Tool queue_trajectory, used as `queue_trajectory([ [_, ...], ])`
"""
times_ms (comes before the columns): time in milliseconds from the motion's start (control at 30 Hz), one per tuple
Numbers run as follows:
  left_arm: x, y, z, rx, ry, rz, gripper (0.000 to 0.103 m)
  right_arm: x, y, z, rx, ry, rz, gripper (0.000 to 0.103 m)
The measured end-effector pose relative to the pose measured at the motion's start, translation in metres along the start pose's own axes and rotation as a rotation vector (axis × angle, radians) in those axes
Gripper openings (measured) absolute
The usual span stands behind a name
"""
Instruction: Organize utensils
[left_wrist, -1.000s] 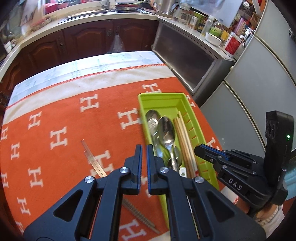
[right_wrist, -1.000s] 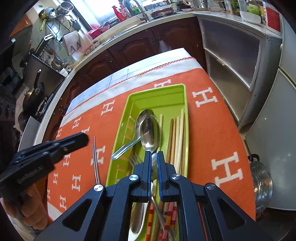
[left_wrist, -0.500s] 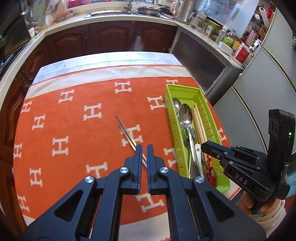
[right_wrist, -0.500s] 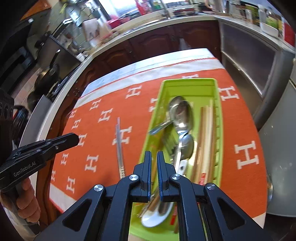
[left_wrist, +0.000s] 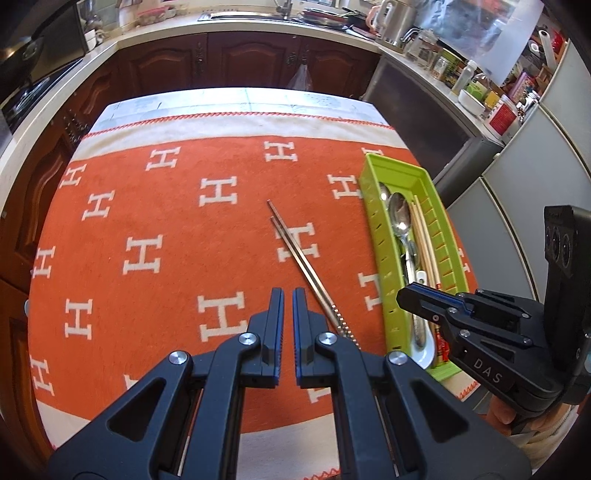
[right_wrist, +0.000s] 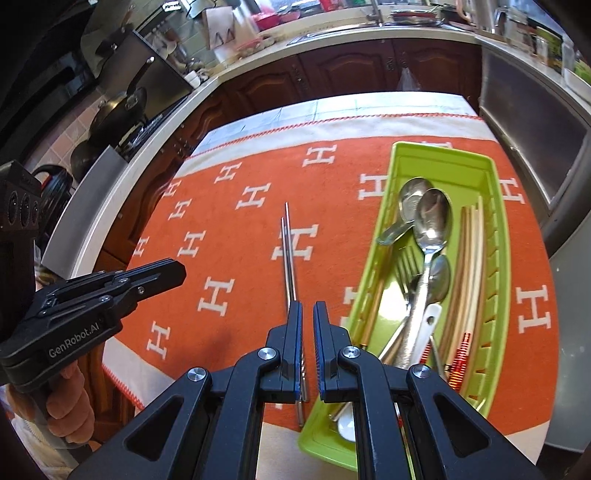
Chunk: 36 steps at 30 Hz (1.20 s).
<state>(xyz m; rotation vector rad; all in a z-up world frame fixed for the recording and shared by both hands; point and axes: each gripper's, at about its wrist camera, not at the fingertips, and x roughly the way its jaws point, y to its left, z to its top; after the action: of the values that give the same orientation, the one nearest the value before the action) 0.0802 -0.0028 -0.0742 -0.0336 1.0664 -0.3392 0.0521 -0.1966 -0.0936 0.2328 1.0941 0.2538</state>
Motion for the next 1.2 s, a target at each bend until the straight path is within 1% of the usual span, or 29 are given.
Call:
queue_trajectory([
  [133,0.009,0.010,-0.007,-0.023,0.009,0.019,0.002,0.017,0.006,0.004,-0.021,0.050,0.012,0.006],
  [300,0.026,0.024,-0.020,-0.058,0.050,0.014,0.002,0.047,0.012,0.012,-0.044,0.126,0.020,0.006],
  [533,0.043,0.042,-0.032,-0.095,0.083,-0.001,0.002,0.084,0.017,0.024,-0.104,0.188,-0.036,0.006],
  [767,0.054,0.052,-0.035,-0.116,0.101,-0.015,0.002,0.108,0.021,0.032,-0.137,0.219,-0.075,0.006],
  [900,0.059,0.055,-0.033,-0.121,0.105,-0.024,0.002,0.114,0.025,0.034,-0.165,0.222,-0.099,0.006],
  [1033,0.061,0.055,-0.031,-0.123,0.105,-0.031,0.002,0.121,0.031,0.034,-0.203,0.244,-0.130,0.006],
  [1200,0.064,0.056,-0.032,-0.130,0.110,-0.039,0.002,0.125,0.034,0.038,-0.216,0.249,-0.151,0.006],
])
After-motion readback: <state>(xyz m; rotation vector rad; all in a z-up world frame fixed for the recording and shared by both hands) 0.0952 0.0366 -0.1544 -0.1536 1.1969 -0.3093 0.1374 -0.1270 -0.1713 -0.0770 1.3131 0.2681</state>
